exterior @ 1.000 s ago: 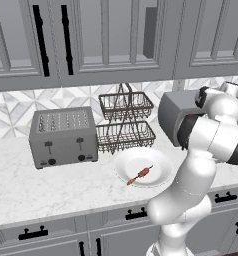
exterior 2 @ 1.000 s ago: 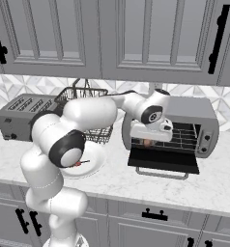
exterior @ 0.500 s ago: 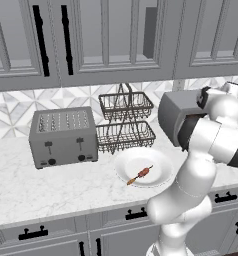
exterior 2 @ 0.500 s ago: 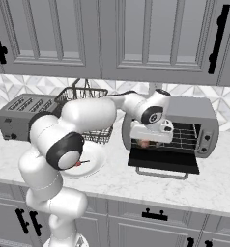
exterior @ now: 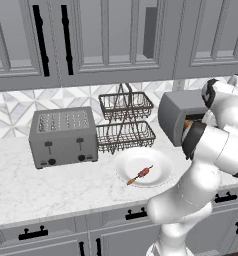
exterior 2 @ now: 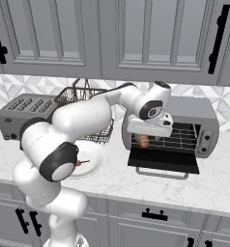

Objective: Pick up the kebab skewer and baguette bread, and place them inside the toaster oven. Close the toaster oven door and start by setting the timer.

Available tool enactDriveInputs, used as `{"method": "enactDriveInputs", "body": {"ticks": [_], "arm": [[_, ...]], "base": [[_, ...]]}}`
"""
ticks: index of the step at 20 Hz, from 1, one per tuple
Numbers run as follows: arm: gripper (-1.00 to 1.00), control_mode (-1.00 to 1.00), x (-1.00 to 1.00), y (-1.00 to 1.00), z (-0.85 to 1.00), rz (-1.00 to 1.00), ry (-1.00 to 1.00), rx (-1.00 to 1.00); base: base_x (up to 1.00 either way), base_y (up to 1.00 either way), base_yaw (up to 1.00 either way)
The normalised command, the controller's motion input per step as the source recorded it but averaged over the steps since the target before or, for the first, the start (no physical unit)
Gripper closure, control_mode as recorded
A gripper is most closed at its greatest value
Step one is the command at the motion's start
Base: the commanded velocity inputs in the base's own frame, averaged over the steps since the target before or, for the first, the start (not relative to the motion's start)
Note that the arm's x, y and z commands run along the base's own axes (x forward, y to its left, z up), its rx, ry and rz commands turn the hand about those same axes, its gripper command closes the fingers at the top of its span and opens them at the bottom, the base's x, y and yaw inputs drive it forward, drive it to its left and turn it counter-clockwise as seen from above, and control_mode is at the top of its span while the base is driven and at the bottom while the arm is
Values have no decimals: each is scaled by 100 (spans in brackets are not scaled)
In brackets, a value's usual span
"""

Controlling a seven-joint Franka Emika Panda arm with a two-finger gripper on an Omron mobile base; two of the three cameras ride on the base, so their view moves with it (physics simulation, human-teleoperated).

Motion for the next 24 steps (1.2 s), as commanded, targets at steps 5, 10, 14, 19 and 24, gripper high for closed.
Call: {"method": "enactDriveInputs", "body": {"ticks": [5,10,14,19,24], "arm": [[-100,-100,-99,75,0,-12,-5,0],[-100,-100,-41,100,0,-24,-1,0],[-100,-100,-14,100,-17,-29,0,0],[-100,-100,0,100,-22,-27,3,0],[-100,-100,3,82,-20,-26,3,0]], "base": [[0,0,0],[0,0,0],[0,0,0],[0,0,0],[0,0,0]]}}
